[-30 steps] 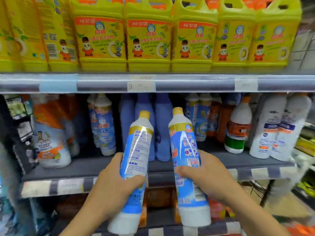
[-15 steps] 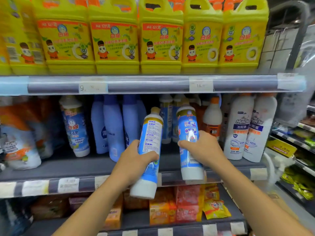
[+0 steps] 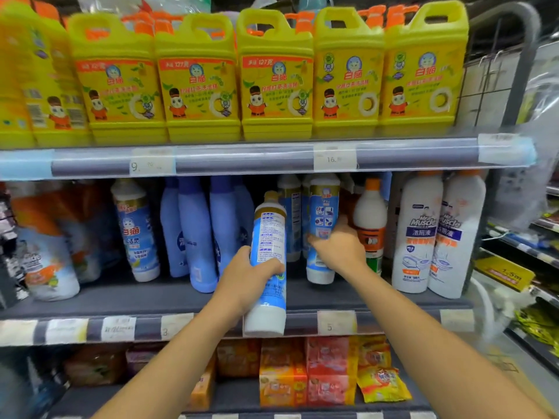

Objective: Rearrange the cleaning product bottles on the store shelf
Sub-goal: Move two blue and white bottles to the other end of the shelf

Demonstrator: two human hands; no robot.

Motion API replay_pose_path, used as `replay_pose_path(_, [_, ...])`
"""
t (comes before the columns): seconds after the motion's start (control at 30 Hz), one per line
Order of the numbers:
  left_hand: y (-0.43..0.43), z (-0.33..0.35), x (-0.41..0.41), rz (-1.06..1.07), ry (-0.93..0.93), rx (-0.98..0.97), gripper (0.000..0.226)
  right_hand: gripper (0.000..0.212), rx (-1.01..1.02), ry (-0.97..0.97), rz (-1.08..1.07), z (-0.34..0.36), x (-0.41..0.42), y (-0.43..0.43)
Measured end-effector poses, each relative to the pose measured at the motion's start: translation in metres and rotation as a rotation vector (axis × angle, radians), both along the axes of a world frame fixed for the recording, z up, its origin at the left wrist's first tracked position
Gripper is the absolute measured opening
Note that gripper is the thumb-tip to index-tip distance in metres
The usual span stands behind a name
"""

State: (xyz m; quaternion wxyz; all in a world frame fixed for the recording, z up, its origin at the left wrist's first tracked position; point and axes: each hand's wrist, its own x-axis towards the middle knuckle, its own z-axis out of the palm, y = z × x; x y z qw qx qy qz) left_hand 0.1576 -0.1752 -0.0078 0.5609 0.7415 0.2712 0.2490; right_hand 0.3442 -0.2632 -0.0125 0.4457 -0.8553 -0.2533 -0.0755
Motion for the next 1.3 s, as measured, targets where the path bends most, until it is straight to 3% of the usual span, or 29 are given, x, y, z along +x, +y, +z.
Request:
replay_pose_path(0.63, [0.008,-0.008,0.006,0.033,-0.031,0.068,0.047,0.078,-0.013,0.064,-0.013,-0.021,0.033,0.040])
replay_pose_path(0.73, [0.009,-0.011,0.013,0.011,-0.060,0.099,0.041,0.077,-0.125,0.113,0.044,-0.019,0.026,0.033])
replay_pose_path(0.83, [0.014,-0.015,0.022,-0.028,-0.096,0.096,0.039,0.062,-0.362,0.015,0.146,-0.027,0.006,0.002])
replay_pose_path(0.97, [0.022,-0.014,0.044,-0.030,-0.149,0.037,0.036,0.047,-0.527,-0.144,0.207,-0.045,-0.022,-0.054])
replay_pose_path(1.07, [0.026,-0.014,0.063,-0.034,-0.176,0.012,0.044,0.055,-0.584,-0.306,0.234,-0.061,-0.024,-0.081])
replay_pose_path(1.2, [0.033,-0.024,0.079,0.015,-0.187,0.067,0.056,0.078,-0.617,-0.385,0.270,-0.090,-0.018,-0.093])
replay_pose_path(1.3, [0.039,-0.028,0.091,0.073,-0.228,0.101,0.058,0.080,-0.618,-0.417,0.236,-0.099,-0.016,-0.087])
